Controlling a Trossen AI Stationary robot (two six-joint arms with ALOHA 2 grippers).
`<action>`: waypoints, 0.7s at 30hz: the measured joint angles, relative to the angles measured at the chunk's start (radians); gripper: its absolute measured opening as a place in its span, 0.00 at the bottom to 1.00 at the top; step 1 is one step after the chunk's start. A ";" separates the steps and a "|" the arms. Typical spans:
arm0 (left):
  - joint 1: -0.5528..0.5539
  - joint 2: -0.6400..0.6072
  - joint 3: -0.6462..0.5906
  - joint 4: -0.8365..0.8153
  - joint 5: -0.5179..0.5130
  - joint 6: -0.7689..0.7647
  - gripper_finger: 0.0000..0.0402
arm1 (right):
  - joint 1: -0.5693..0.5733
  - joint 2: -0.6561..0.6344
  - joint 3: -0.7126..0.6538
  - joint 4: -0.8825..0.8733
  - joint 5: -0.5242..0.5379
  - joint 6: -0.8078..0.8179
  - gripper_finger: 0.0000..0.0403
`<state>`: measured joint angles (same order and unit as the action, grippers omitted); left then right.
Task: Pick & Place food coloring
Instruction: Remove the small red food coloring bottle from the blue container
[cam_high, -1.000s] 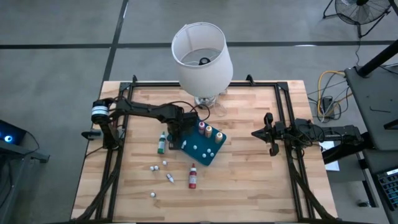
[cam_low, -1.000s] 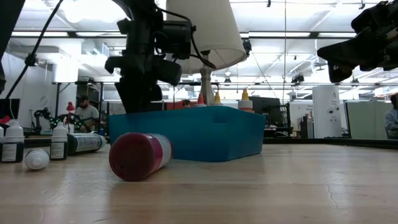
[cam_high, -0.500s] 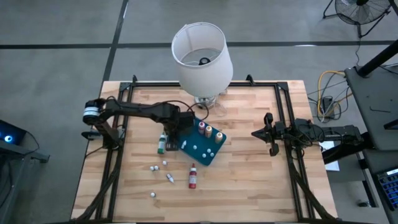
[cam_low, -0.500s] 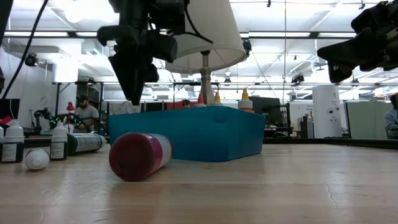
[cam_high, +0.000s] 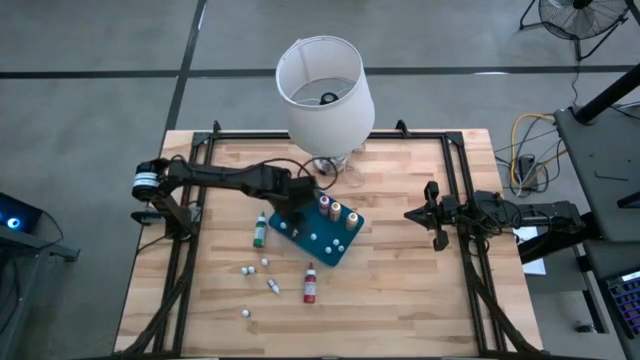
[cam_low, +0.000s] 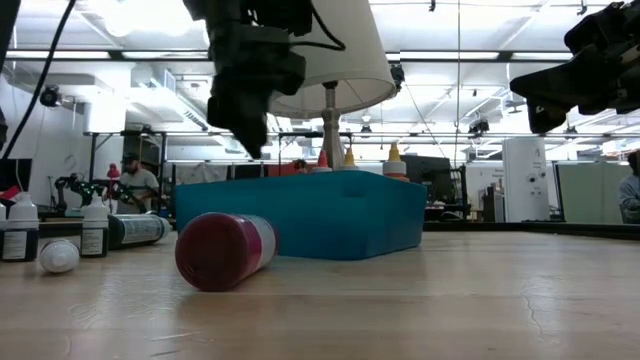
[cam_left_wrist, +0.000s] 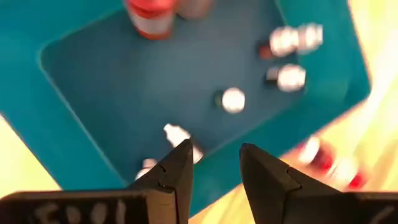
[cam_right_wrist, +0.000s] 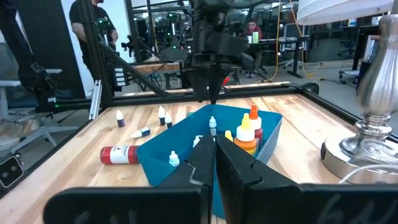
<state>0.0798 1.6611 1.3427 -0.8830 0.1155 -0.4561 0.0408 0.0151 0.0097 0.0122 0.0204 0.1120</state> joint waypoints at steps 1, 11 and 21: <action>0.004 0.000 0.002 0.013 -0.001 -0.074 0.26 | 0.000 0.000 0.000 0.000 0.000 0.000 0.02; 0.020 0.009 -0.034 0.084 0.006 -0.440 0.26 | 0.000 0.000 0.000 0.000 0.000 0.000 0.02; 0.021 0.058 -0.090 0.112 0.014 -0.457 0.26 | 0.000 0.000 0.000 0.000 0.000 0.000 0.02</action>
<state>0.1010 1.7196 1.2530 -0.7712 0.1297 -0.9132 0.0410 0.0154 0.0097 0.0124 0.0204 0.1120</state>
